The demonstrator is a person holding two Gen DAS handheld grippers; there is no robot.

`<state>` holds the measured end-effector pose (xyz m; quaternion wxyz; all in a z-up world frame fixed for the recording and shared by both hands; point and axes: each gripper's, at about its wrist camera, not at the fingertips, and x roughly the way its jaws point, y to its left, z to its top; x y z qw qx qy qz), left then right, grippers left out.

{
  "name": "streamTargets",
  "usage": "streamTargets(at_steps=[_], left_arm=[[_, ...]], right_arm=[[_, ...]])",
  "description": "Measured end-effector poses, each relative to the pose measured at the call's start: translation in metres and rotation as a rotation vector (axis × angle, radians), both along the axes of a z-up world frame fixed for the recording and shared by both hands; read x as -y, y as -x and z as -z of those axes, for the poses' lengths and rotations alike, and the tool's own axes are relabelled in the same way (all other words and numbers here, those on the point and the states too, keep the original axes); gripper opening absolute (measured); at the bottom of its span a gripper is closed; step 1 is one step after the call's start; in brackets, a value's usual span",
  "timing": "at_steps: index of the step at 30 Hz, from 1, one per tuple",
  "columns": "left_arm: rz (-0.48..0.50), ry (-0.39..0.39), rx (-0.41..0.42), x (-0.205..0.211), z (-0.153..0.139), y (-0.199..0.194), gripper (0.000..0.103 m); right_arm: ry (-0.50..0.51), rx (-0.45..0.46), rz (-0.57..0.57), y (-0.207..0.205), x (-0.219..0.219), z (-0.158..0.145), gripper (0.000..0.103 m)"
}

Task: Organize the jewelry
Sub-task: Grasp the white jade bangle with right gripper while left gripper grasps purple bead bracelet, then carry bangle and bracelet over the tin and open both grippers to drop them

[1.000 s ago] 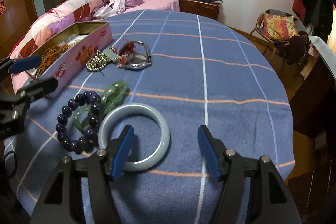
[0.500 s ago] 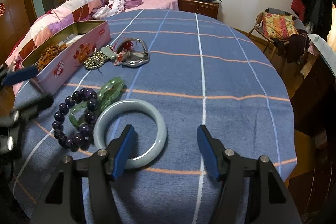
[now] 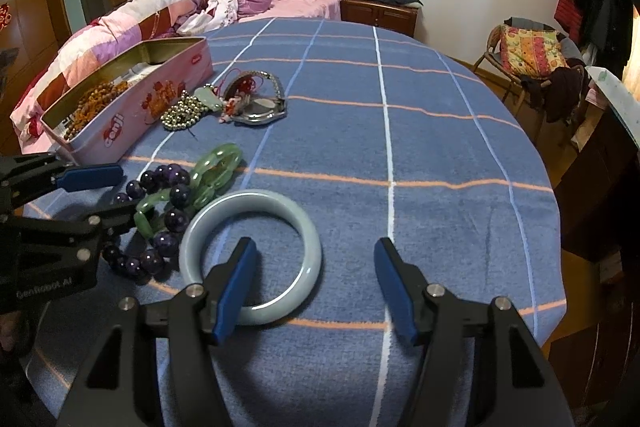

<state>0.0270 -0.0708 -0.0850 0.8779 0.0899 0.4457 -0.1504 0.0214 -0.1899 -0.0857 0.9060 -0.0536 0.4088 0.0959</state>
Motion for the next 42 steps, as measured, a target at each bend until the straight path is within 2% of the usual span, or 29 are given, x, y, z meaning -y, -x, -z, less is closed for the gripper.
streamTargets(at_steps=[1, 2, 3, 5, 8, 12, 20, 32, 42], left_arm=[[0.000, 0.011, -0.004, 0.001, 0.000, 0.000, 0.048], [0.009, 0.014, 0.001, 0.002, -0.001, 0.001, 0.035], [0.022, 0.009, 0.009, 0.003, -0.001, 0.001, 0.015], [0.044, 0.006, 0.013, 0.007, -0.001, 0.004, 0.013], [0.049, 0.026, 0.007, 0.005, -0.002, 0.004, 0.013], [0.038, 0.053, 0.030, -0.001, -0.009, 0.004, 0.013], [0.036, 0.065, 0.175, -0.006, -0.047, 0.020, 0.013], [0.061, 0.116, 0.263, -0.014, -0.090, 0.032, 0.013], [0.028, 0.143, 0.310, -0.033, -0.117, 0.025, 0.013]], right_arm=[[0.000, 0.004, -0.003, 0.001, -0.001, 0.000, 0.062], [0.001, 0.006, -0.008, 0.001, -0.002, 0.000, 0.056], [0.005, 0.011, -0.020, 0.002, -0.005, -0.001, 0.042], [0.006, 0.013, -0.033, 0.004, -0.009, -0.002, 0.024], [-0.021, 0.014, -0.028, 0.004, -0.006, -0.002, 0.015], [-0.060, 0.013, -0.018, 0.003, 0.001, -0.003, 0.015], [-0.092, 0.082, -0.008, 0.007, 0.003, -0.024, 0.015], [-0.100, 0.150, 0.004, 0.009, 0.002, -0.044, 0.015], [-0.114, 0.186, -0.009, 0.008, -0.002, -0.056, 0.015]])
